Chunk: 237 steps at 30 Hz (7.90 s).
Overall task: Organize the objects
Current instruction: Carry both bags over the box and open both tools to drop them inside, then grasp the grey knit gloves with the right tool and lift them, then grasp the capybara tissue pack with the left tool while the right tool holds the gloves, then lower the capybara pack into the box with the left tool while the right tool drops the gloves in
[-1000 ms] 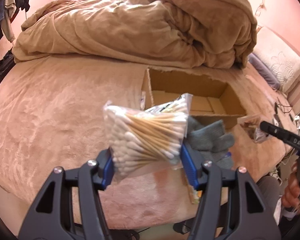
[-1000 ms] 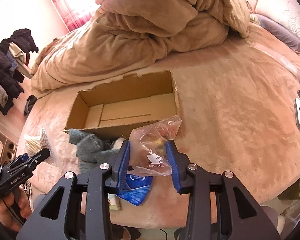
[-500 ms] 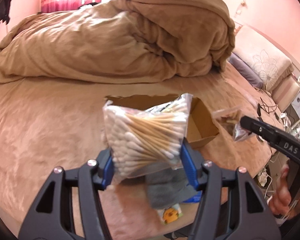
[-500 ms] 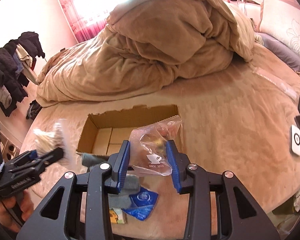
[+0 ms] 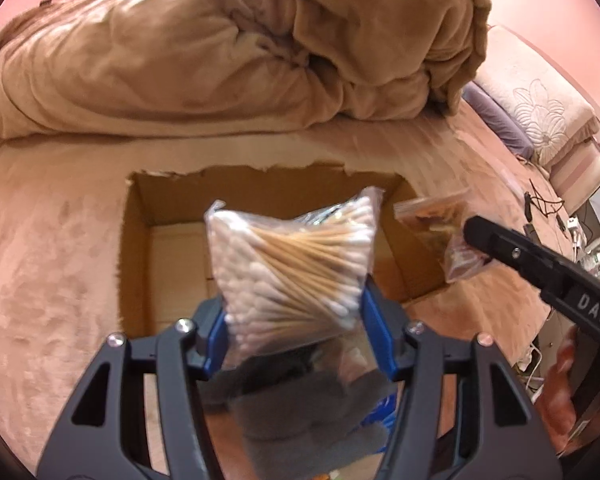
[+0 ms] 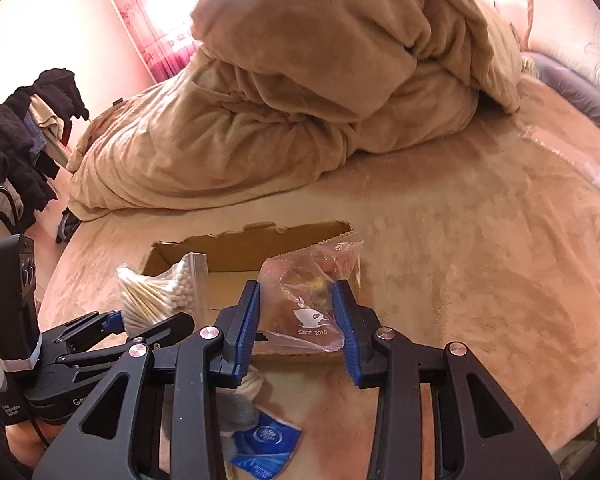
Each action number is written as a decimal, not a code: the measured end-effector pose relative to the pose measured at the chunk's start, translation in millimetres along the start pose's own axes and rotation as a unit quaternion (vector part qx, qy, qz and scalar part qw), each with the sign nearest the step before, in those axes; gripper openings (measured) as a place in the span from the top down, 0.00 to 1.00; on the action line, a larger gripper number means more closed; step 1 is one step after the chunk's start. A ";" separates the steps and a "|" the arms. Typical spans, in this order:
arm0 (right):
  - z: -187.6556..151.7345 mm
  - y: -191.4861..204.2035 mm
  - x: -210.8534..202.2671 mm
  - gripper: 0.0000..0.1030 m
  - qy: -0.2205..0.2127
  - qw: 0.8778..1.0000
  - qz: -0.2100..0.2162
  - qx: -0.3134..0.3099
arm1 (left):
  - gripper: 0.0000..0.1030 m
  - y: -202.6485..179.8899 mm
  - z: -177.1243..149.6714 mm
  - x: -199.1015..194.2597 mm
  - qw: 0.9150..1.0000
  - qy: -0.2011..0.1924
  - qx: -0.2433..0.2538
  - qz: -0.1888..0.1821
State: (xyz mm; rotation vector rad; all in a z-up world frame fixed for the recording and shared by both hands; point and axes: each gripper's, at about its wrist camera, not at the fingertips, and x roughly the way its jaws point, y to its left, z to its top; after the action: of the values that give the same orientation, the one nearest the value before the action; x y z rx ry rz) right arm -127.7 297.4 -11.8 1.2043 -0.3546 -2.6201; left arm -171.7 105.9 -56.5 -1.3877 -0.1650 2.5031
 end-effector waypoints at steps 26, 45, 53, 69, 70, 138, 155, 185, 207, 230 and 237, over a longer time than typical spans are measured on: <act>-4.7 -14.6 67.5 0.59 0.034 0.999 0.014 0.009 | 0.25 9.3 18.4 51.7 0.999 0.037 -0.033 -0.004; -18.1 27.8 -27.6 0.36 -0.025 0.999 -0.005 -0.026 | 0.12 24.7 -24.2 -88.2 0.998 -0.055 -0.031 0.011; -39.6 56.0 -47.8 0.36 -0.022 0.999 -0.004 -0.050 | 0.09 47.4 -64.3 -123.5 0.996 -0.072 -0.045 0.039; -88.3 108.4 -28.1 0.36 0.010 0.995 -0.011 -0.100 | 0.00 117.1 -124.2 -138.0 0.989 -0.090 -0.095 0.061; -92.3 111.7 -23.7 0.36 0.014 0.995 -0.009 -0.103 | 0.01 122.0 -128.3 -136.3 0.989 -0.088 -0.096 0.068; -111.6 -20.8 -54.1 0.63 -0.012 0.999 -0.010 -0.029 | 0.53 -2.8 -171.3 -6.9 0.997 0.027 -0.015 0.076; -106.1 25.0 -80.6 0.63 -0.026 0.998 -0.003 -0.059 | 0.54 12.0 -167.4 -86.0 0.997 -0.033 -0.017 0.065; -60.8 80.7 -83.9 0.63 -0.042 0.995 0.023 -0.082 | 0.54 46.6 -98.0 -160.0 0.992 -0.107 -0.032 0.058; 1.7 70.3 -40.4 0.63 -0.041 0.995 0.019 -0.088 | 0.54 29.4 -13.9 -98.3 0.996 -0.090 -0.003 0.023; 3.0 34.2 90.7 0.62 0.037 0.997 0.016 -0.068 | 0.51 52.2 6.9 22.0 0.999 -0.010 -0.023 0.047; -4.0 33.8 92.1 0.58 0.037 0.996 0.014 -0.074 | 0.41 48.1 5.2 -0.2 0.999 -0.028 -0.026 0.039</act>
State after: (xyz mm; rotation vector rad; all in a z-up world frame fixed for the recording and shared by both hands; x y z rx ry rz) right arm -179.2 236.3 -69.0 1.2339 -0.1591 -2.5202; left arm -184.8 60.0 -64.5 -1.3705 -0.1904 2.6204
